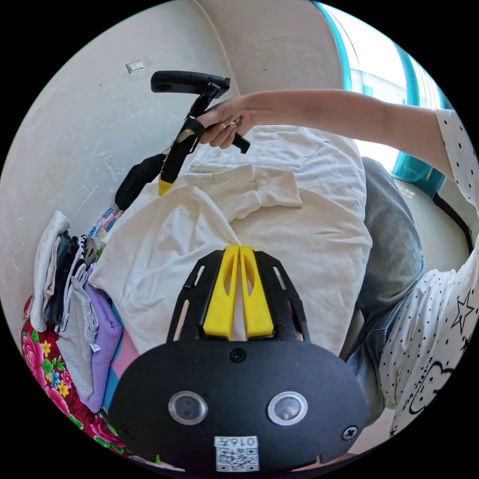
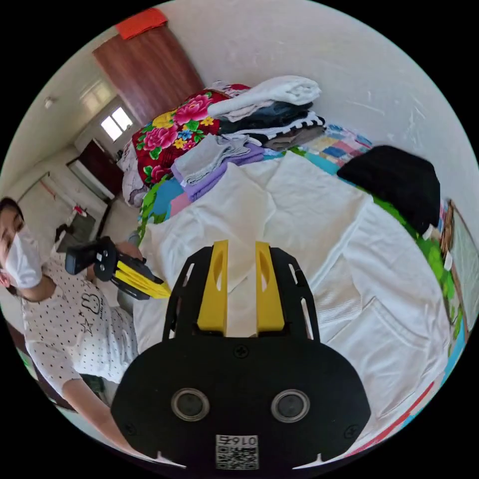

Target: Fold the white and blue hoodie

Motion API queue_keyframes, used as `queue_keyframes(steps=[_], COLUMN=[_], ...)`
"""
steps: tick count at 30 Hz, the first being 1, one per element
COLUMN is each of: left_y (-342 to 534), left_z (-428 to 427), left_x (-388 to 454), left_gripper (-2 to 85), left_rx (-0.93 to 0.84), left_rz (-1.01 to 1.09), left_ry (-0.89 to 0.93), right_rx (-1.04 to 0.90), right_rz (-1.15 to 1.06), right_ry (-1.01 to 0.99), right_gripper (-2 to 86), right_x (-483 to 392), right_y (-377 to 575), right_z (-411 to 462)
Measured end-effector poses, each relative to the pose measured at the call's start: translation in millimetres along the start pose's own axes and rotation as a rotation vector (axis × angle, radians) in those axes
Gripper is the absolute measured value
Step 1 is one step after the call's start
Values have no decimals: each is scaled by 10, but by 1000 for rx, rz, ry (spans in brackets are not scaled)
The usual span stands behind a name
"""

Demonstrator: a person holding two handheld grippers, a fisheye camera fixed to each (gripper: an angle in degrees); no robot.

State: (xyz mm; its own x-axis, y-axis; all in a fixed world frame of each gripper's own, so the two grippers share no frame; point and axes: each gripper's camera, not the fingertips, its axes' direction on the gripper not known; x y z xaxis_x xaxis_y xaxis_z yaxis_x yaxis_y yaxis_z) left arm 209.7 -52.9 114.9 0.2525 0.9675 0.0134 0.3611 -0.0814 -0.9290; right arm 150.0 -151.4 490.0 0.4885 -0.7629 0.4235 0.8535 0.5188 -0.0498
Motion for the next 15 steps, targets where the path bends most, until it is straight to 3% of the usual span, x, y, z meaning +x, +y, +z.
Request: queue_keyframes(steps=[5,9,15], left_y=[42,97,213], left_z=[19,40,60], left_x=[10,12,-58], left_gripper=[-10,-10,-10], left_rx=[0,1,9], left_rz=[3,7,-13], left_ry=[-10,-20,-26], right_rx=[-56,-137,68], right_rz=[-322,-301,-228], right_ry=[186,273,96], right_gripper=[82,41,16], right_x=[-870,-1025,-1047], right_y=[136,157,255], right_z=[241,412,-11])
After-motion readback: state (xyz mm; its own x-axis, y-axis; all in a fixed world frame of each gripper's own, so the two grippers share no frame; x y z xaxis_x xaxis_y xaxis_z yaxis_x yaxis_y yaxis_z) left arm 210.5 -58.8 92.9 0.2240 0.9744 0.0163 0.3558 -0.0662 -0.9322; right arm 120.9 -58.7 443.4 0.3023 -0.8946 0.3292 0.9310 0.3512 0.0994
